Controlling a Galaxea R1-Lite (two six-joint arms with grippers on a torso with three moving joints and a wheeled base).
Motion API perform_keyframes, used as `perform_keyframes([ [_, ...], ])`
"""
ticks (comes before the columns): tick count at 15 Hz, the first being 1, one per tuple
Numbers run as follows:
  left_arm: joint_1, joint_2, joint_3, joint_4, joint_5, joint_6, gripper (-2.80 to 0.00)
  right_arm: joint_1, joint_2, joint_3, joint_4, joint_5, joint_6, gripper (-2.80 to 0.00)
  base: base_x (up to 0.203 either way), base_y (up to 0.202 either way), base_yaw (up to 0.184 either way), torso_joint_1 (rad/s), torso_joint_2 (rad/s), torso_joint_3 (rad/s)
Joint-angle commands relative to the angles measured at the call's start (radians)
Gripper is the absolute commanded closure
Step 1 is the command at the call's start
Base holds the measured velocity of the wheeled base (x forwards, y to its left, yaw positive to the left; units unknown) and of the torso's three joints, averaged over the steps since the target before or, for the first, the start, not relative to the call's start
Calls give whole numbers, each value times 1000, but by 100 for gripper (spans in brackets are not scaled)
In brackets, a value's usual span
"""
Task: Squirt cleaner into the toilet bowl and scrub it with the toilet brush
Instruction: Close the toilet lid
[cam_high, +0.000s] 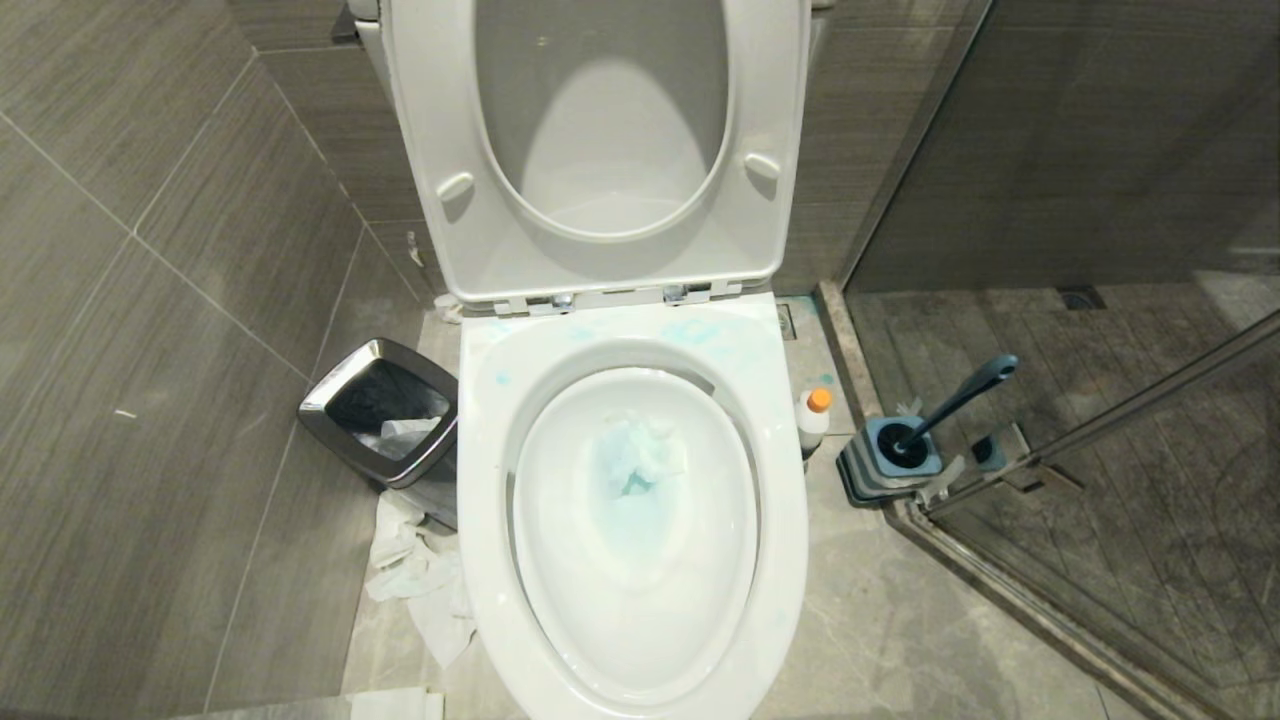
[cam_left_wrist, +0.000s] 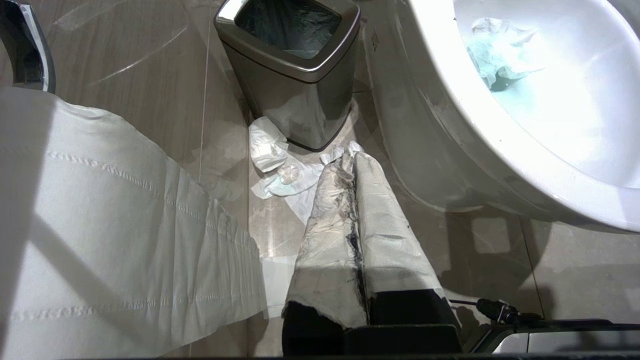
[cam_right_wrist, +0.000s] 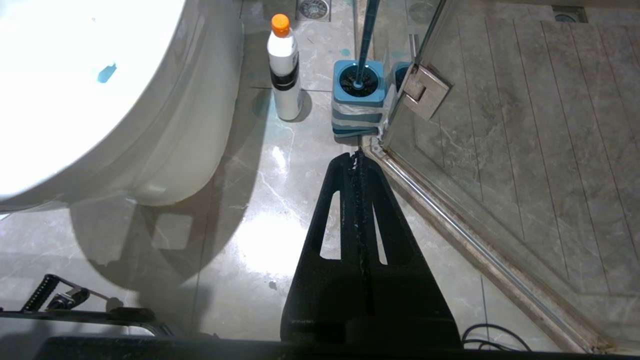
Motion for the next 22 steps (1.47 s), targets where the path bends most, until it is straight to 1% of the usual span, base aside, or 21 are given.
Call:
perform_keyframes([
  [1, 0, 1, 0, 0, 0, -1, 0, 0, 2, 0, 0, 0, 1, 0, 0, 0, 0, 0, 0, 0],
  [19, 0, 1, -3, -1, 2, 7, 0, 0, 2, 0, 0, 0, 1, 0, 0, 0, 0, 0, 0, 0],
  [20, 0, 1, -29, 0, 5, 18, 0, 0, 2, 0, 0, 0, 1, 0, 0, 0, 0, 0, 0, 0],
  [22, 0, 2, -127, 15, 8, 54, 0, 1, 2, 0, 0, 0, 1, 0, 0, 0, 0, 0, 0, 0],
])
